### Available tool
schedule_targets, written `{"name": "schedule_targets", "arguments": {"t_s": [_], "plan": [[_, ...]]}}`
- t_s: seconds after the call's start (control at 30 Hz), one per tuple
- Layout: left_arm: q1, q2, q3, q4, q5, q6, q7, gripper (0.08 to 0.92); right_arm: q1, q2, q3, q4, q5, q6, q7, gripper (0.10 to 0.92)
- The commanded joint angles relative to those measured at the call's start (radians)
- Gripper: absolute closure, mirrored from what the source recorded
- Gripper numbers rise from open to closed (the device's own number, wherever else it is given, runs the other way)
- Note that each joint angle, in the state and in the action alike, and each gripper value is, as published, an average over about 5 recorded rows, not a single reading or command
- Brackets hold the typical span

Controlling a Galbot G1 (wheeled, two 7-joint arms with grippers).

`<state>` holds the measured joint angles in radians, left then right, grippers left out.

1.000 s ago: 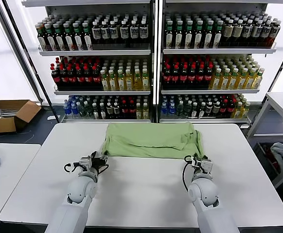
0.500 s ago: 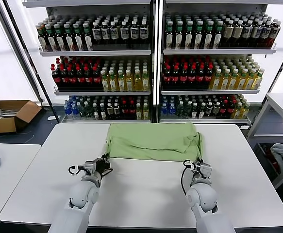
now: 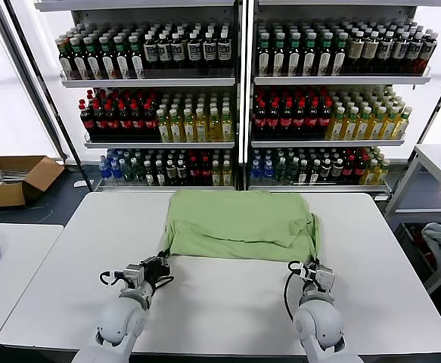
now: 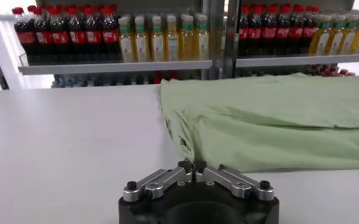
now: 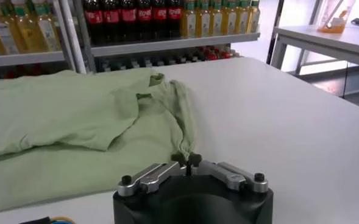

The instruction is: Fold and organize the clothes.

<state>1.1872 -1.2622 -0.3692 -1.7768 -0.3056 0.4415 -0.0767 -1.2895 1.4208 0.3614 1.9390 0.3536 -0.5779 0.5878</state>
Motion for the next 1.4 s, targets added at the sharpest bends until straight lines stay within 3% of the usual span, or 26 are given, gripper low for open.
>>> {"name": "schedule_targets", "arguments": {"t_s": [0.03, 0.37, 0.67, 0.83, 1.13, 1.4], "plan": [[0.33, 0.069, -0.092, -0.355, -0.023, 0.004, -0.045, 0.919, -0.262, 0.001, 0.0, 0.276, -0.041, 0.001, 0.023, 0.903], [0.583, 0.069, -0.121, -0.459, 0.039, -0.003, -0.08, 0.919, -0.452, -0.04, 0.01, 0.368, -0.096, 0.005, 0.067, 0.903], [0.645, 0.032, -0.079, -0.515, 0.071, -0.029, -0.104, 0.919, -0.5, -0.062, 0.009, 0.418, -0.098, 0.006, 0.052, 0.881], [0.593, -0.001, -0.071, -0.565, 0.056, -0.033, -0.095, 0.892, -0.489, -0.06, 0.012, 0.472, -0.1, 0.009, 0.036, 0.751], [0.47, -0.047, -0.085, -0.566, 0.055, -0.02, -0.08, 0.646, -0.373, -0.058, 0.043, 0.417, -0.116, 0.001, 0.003, 0.492], [0.402, -0.077, -0.084, -0.463, 0.052, -0.025, -0.075, 0.412, -0.276, -0.079, 0.044, 0.267, -0.156, -0.002, -0.006, 0.263]]}}
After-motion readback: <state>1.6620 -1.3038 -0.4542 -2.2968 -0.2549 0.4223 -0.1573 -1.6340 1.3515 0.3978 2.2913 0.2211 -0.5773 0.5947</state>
